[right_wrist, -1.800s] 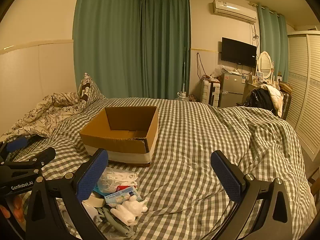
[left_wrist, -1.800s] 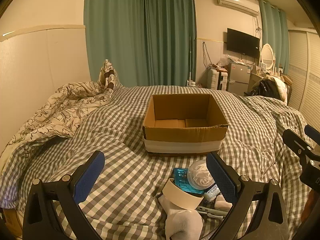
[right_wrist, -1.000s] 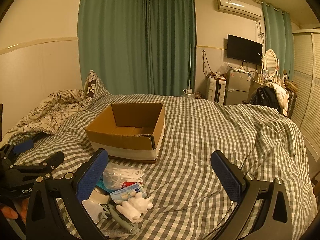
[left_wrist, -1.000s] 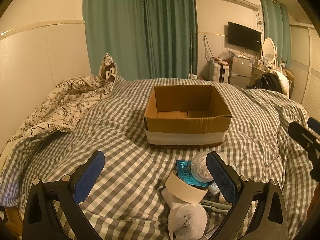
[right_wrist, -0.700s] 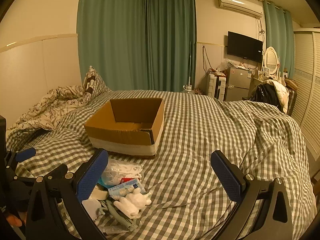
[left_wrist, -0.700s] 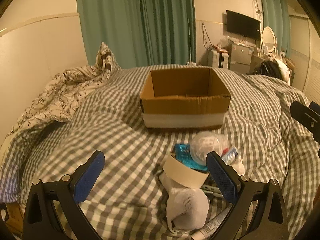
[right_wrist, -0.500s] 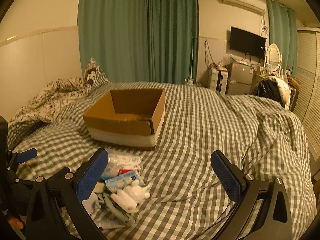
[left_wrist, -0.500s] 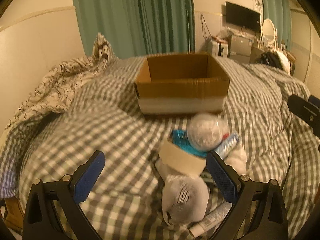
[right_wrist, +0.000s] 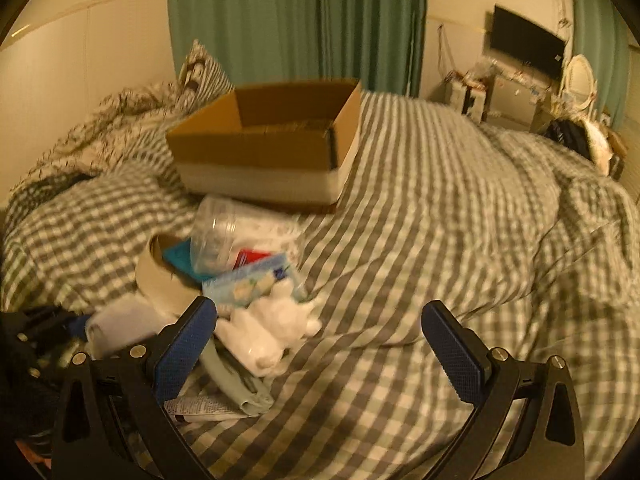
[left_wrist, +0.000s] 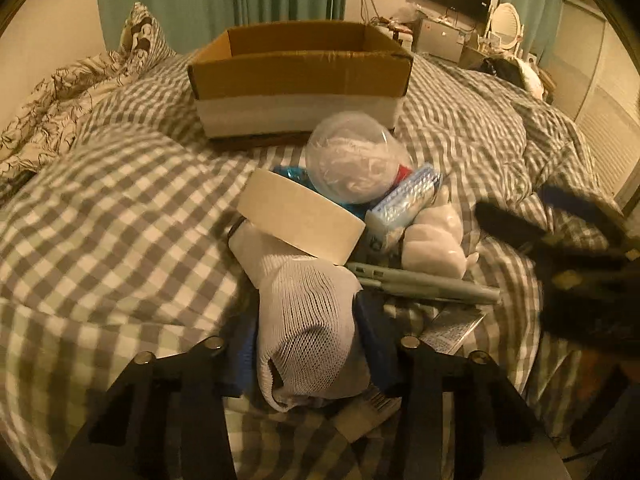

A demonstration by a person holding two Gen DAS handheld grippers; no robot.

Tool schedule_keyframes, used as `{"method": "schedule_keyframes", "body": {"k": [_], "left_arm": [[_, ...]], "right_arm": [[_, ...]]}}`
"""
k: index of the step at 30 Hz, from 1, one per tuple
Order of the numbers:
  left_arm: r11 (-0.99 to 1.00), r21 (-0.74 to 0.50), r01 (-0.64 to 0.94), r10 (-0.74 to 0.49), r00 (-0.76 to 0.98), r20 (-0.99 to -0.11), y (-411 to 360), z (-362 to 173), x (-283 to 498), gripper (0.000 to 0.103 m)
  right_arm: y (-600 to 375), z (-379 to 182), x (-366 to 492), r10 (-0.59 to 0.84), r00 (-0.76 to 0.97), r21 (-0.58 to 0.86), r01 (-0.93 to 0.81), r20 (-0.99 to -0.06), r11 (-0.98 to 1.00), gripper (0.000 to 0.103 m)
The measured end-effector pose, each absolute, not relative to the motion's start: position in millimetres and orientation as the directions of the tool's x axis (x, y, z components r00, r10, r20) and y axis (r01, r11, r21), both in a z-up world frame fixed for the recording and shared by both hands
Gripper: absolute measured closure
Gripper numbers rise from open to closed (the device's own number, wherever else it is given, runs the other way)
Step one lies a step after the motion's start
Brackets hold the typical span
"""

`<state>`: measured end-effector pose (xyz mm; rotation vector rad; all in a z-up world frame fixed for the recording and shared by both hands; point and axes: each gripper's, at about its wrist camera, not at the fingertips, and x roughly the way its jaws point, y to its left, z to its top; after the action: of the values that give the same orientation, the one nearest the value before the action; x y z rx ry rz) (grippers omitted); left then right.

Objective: Organize objects
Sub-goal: 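Grasp the white glove with the left gripper while the right grasps the white rabbit figurine, drop both into box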

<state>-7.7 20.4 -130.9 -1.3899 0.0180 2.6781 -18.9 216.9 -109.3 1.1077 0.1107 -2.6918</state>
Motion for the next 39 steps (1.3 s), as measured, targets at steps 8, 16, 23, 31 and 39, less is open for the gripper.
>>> {"method": "schedule_keyframes", "body": {"k": [8, 16, 23, 31, 39], "left_arm": [[-0.998, -0.021, -0.066, 0.06, -0.686, -0.725, -7, -86, -6, 0.06], [-0.999, -0.032, -0.032, 0.045, -0.704, -0.709, -25, -82, -8, 0.06], [-0.998, -0.045, -0.036, 0.057, -0.723, -0.689, -21, -74, -11, 0.06], [-0.996, -0.073, -0.044, 0.08, -0.768, -0.636, -23, -35, -54, 0.06], [-0.997, -0.042, -0.068, 0.08, -0.81, -0.581, -18, 3, -145, 0.06]], "right_arm": [[190, -145, -42, -0.194, -0.58, 0.018, 0.295, -0.791, -0.955, 0.0], [171, -168, -44, -0.189, -0.533, -0.003, 0.339, -0.825, -0.941, 0.038], [181, -118, -27, -0.221, -0.639, -0.012, 0.339, -0.737, -0.941, 0.038], [185, -28, -60, -0.284, -0.737, -0.025, 0.377, -0.614, -0.926, 0.038], [174, 15, -144, -0.335, -0.754, 0.005, 0.403, -0.565, -0.915, 0.038]]}}
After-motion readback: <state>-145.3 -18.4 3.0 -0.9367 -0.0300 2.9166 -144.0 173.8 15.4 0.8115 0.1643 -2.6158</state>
